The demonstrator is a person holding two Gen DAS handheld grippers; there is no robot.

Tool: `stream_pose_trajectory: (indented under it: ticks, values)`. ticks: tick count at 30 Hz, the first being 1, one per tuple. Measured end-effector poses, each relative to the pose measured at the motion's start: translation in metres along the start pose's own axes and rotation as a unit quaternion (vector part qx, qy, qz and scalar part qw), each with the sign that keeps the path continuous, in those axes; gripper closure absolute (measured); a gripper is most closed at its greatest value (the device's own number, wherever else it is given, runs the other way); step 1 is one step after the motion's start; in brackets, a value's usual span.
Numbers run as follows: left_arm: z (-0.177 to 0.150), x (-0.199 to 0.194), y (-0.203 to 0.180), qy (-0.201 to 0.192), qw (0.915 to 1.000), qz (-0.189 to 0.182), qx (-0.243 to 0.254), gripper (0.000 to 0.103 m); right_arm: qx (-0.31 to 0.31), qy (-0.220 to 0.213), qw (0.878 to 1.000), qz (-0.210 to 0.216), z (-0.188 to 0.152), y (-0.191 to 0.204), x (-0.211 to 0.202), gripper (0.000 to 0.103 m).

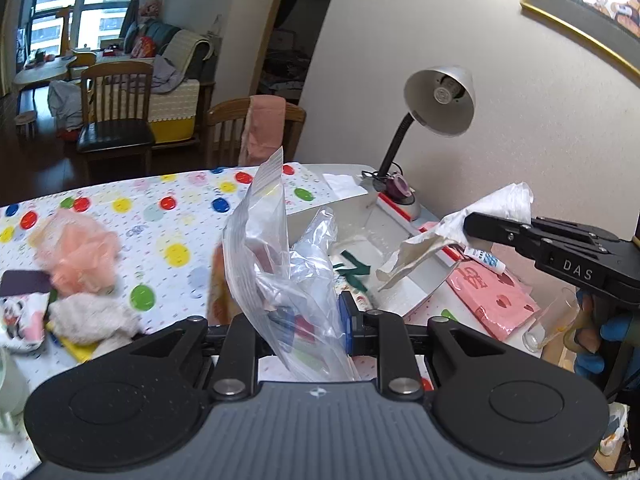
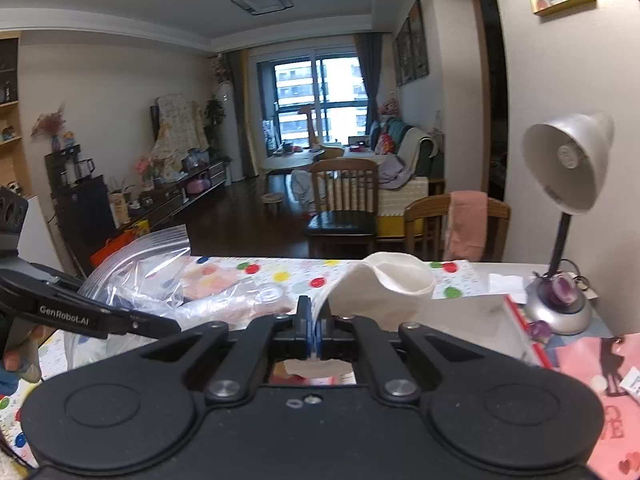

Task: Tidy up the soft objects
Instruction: 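Carry the plastic bag and white cloth with both tools over the box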

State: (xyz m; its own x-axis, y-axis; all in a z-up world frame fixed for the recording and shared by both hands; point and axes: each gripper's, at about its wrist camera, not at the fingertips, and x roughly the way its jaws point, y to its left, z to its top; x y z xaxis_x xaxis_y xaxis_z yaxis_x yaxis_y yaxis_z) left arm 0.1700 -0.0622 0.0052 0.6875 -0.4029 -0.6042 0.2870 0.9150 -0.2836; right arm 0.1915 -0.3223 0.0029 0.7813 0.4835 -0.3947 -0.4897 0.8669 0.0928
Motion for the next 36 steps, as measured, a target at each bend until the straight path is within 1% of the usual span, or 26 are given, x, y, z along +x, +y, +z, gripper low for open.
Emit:
stream_pose_trajectory:
  ticks: [8, 11, 18, 25, 30, 36]
  values:
    - [0.022, 0.049, -0.037, 0.016, 0.9998, 0.001, 0.014, 0.081, 0.0, 0.0, 1.0, -0.03, -0.001, -0.046, 0.0, 0.102]
    - [0.028, 0.07, -0.05, 0.026, 0.9994, 0.006, 0.021, 0.081, 0.003, 0.003, 0.999, -0.042, -0.001, -0.068, 0.004, 0.102]
    - [0.041, 0.125, -0.076, 0.048, 0.998, 0.026, 0.029, 0.081, 0.001, 0.01, 0.998, -0.059, -0.005, -0.106, 0.012, 0.102]
    - [0.054, 0.173, -0.092, 0.051, 0.9958, 0.066, 0.038, 0.081, -0.003, 0.023, 0.998, -0.064, -0.009, -0.133, 0.027, 0.102]
    - [0.058, 0.207, -0.094, 0.063, 0.9925, 0.098, 0.037, 0.081, 0.003, 0.035, 0.998, -0.061, -0.014, -0.149, 0.045, 0.102]
    - [0.057, 0.243, -0.092, 0.083, 0.9879, 0.126, 0.034, 0.081, 0.0, 0.05, 0.997, -0.054, -0.026, -0.16, 0.069, 0.102]
